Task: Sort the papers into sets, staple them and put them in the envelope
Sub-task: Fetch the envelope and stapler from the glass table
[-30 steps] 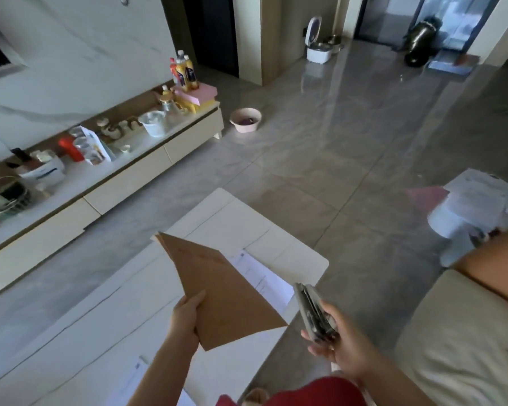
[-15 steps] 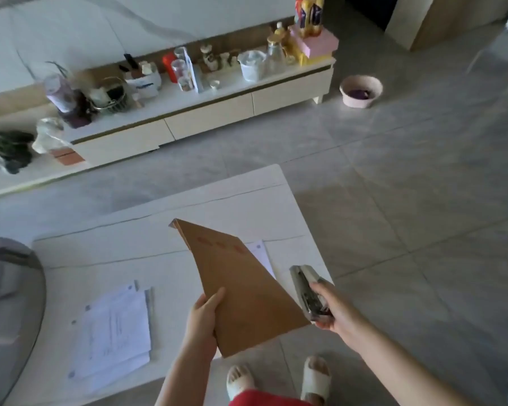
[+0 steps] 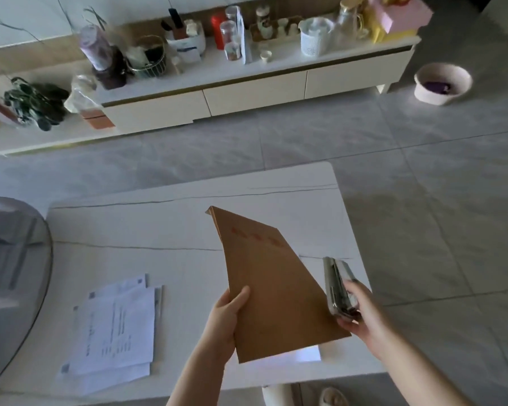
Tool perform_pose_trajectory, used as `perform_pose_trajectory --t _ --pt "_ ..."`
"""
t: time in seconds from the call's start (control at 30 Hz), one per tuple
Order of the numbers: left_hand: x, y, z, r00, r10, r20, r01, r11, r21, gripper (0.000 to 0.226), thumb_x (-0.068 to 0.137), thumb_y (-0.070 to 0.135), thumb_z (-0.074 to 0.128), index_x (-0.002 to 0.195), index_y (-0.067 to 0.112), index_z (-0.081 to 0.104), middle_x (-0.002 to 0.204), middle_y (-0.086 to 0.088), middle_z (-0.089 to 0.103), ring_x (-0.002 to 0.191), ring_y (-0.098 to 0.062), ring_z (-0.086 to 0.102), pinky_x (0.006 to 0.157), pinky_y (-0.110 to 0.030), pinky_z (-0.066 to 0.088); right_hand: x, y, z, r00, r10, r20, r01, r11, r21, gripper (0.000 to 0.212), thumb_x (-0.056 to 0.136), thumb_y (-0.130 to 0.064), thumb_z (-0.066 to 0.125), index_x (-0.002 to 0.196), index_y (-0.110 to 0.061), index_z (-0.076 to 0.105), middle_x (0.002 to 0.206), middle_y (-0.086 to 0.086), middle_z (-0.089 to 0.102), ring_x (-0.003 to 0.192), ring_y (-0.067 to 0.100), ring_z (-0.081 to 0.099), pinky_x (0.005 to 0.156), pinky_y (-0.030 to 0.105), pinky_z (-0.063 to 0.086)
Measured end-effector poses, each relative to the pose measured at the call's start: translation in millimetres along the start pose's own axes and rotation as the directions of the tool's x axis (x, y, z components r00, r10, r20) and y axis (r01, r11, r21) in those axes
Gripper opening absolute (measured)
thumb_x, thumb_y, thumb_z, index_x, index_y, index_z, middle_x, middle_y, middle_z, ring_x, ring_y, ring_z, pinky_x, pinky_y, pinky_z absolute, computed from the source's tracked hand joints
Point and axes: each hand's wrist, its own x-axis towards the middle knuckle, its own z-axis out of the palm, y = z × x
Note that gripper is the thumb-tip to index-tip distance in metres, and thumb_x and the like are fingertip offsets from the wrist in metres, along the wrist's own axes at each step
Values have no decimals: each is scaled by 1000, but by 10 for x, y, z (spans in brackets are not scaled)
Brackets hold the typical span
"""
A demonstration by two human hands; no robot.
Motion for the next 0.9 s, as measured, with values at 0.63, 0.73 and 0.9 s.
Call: perform_pose_trajectory --t 0.63,0.73,0.9 --pt "2636 -754 714 982 -161 -97 152 984 -94 21 92 18 62 109 7 61 105 -13 71 94 -29 68 83 -45 56 2524 -164 51 917 -396 -52 321 808 -495 28 88 -37 60 116 -38 55 96 -8 64 89 15 61 72 27 49" --pt "2809 -865 699 975 -139 -171 135 990 -35 17 93 14 60 109 7 60 105 -11 69 91 -25 67 71 -36 55 2754 -53 75 890 -451 -69 308 706 -638 45 85 -43 61 128 -31 56 104 1 66 96 21 61 78 33 51" --pt "2891 -962 636 967 -39 -251 74 989 129 13 93 10 56 103 10 63 90 -2 67 78 -17 62 60 -25 46 2992 187 48 866 -496 -67 268 572 -776 46 86 -43 56 130 -28 55 100 3 63 109 32 54 89 40 47"
